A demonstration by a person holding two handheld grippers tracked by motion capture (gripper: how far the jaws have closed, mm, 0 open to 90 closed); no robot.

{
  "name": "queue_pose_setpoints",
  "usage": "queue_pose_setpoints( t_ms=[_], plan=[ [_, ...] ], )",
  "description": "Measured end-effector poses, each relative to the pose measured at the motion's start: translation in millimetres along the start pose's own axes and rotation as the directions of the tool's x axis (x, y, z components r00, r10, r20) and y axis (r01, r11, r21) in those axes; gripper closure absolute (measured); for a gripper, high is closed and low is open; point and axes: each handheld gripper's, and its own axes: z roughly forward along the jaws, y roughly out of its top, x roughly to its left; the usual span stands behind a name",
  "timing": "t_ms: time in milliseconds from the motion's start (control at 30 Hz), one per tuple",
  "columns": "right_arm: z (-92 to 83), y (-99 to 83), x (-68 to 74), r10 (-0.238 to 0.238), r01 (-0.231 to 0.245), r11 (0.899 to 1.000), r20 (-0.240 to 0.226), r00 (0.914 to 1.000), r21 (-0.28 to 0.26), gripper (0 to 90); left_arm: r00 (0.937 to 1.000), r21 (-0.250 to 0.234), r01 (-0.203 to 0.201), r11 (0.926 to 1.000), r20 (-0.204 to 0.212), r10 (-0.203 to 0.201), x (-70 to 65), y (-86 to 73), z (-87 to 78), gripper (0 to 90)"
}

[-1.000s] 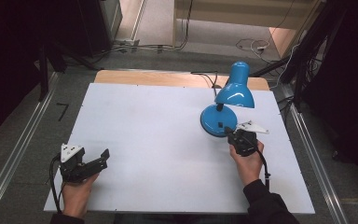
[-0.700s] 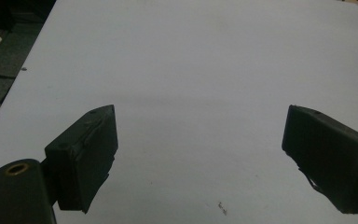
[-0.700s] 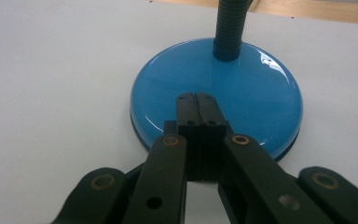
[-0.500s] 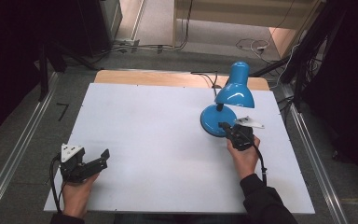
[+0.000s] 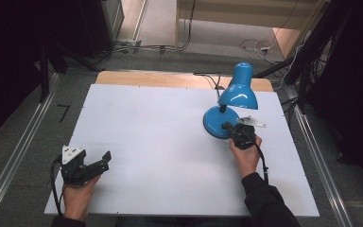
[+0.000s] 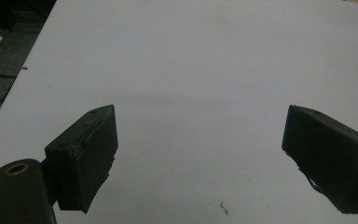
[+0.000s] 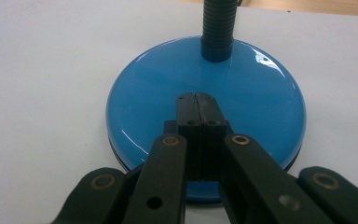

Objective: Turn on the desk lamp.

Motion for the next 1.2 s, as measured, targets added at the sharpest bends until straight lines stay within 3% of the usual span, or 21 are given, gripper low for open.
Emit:
queue_pose_setpoints(
  t_ms=[1200],
  plan=[
    [12.5,1.0,1.3,-0.006,0.006,1.0,0.008,1.0,0.006,87.6,1.0,0.013,-0.005,0.9999,0.008,0.005,-0.9,-1.0,2.2,10.8]
  ],
)
